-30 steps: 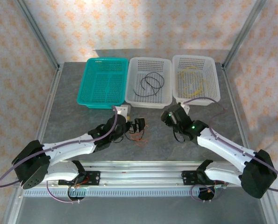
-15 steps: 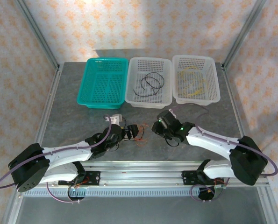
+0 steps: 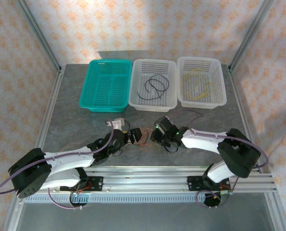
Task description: Untangle the cables
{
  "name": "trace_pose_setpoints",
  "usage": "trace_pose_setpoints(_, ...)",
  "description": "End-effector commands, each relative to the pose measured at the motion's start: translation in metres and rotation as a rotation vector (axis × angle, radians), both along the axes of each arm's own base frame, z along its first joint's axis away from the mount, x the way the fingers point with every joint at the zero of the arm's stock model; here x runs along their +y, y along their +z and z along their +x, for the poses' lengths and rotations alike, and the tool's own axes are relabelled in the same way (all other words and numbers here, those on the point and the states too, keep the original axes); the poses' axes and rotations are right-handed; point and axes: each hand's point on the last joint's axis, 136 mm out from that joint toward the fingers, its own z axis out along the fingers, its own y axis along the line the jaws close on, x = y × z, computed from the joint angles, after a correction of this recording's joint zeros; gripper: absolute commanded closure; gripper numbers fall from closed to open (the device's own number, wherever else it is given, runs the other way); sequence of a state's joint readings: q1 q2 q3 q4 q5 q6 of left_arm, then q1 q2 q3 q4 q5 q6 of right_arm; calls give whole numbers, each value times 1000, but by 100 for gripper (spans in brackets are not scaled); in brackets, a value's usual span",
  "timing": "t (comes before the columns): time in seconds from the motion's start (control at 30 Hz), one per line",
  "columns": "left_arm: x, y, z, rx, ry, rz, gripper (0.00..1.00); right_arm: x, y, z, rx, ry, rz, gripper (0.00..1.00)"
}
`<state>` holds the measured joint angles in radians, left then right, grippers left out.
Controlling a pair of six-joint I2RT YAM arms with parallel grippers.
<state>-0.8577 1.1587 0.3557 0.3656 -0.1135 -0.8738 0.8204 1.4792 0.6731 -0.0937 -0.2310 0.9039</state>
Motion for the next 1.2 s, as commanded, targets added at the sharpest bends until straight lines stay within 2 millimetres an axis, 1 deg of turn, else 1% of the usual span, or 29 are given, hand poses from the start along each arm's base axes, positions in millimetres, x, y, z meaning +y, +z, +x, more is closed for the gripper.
trace_pose_setpoints(0.0, 2, 5, 1, -27, 22, -19, 6, 11, 1, 3, -3, 1, 25, 71)
trace_pose_setpoints(0.1, 2, 8, 2, -36, 25, -21, 6, 13, -1, 2, -1, 9, 14, 71)
trace_pose_setpoints(0.27, -1, 5, 3, -28, 12, -3, 6, 14, -6, 2, 6, 16, 5, 72)
trace_pose_setpoints(0.53, -3, 8, 5, -35, 4, 25, 6, 21, -6, 10, -13, 30, -3, 73)
trace_pose_setpoints(0.7, -4, 9, 6, -39, -3, 39, 6, 23, -5, 15, -24, 22, -4, 74)
trace_pose_setpoints(0.8, -6, 9, 8, -35, -10, 60, 6, 23, -8, 16, -17, 28, -24, 75)
trace_pose_setpoints(0.97, -6, 8, 8, -31, -13, 65, 6, 21, -11, 16, -18, 25, -36, 78)
trace_pose_setpoints(1.17, -1, 6, 7, -30, 8, 65, 6, 18, -7, 19, -33, 20, -59, 87)
